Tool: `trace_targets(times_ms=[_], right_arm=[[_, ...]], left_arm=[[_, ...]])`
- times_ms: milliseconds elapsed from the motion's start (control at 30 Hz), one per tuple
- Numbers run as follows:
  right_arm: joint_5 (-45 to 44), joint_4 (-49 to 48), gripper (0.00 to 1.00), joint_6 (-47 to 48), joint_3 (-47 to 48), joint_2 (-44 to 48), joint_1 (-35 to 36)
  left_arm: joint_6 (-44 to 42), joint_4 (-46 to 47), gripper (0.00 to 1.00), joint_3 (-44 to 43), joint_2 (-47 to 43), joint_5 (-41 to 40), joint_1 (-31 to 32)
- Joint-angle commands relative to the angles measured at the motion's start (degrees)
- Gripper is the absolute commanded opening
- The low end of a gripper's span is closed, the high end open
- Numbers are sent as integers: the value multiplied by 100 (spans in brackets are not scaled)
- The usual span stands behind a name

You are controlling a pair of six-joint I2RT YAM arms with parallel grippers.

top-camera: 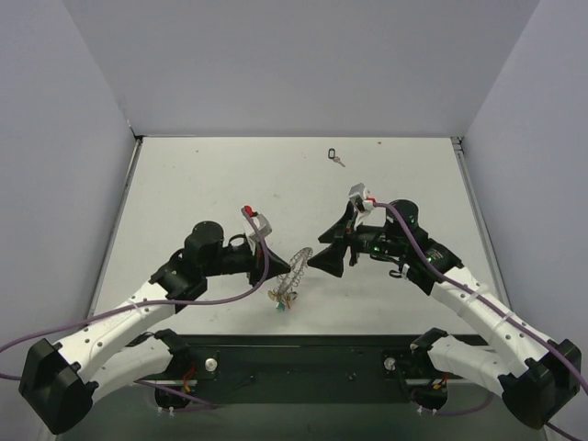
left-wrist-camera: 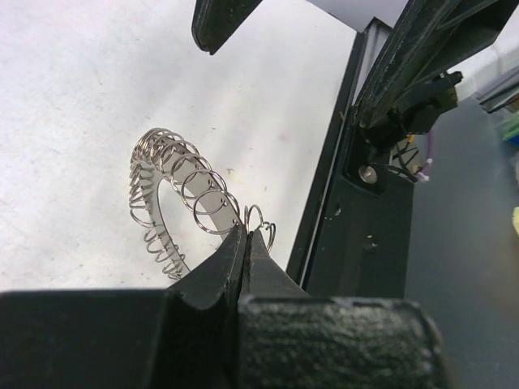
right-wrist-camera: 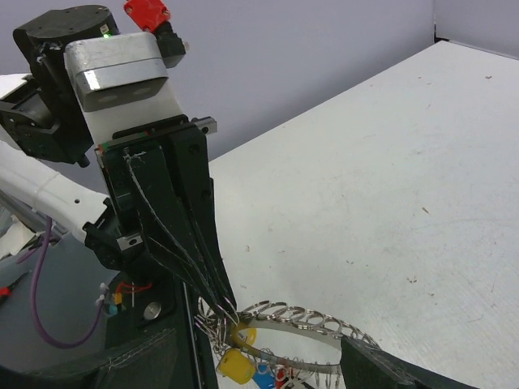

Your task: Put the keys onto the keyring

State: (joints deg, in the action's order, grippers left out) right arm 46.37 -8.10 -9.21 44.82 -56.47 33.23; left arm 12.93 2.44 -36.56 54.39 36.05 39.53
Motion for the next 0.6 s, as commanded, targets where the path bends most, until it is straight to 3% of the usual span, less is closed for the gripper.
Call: trace_targets(times_ms=[0, 233, 567], right_arm=[[-14, -412, 82, -10, -34, 48, -45], [-172, -447, 81, -142, -52, -5, -124], [-286, -403, 82, -195, -70, -5, -186]], left_arm=[[-518, -24, 0, -264, -359, -625, 195], [-1002, -533, 0, -405, -588, -2012, 616], [-1451, -1210, 0, -888, -491, -3192, 1118]])
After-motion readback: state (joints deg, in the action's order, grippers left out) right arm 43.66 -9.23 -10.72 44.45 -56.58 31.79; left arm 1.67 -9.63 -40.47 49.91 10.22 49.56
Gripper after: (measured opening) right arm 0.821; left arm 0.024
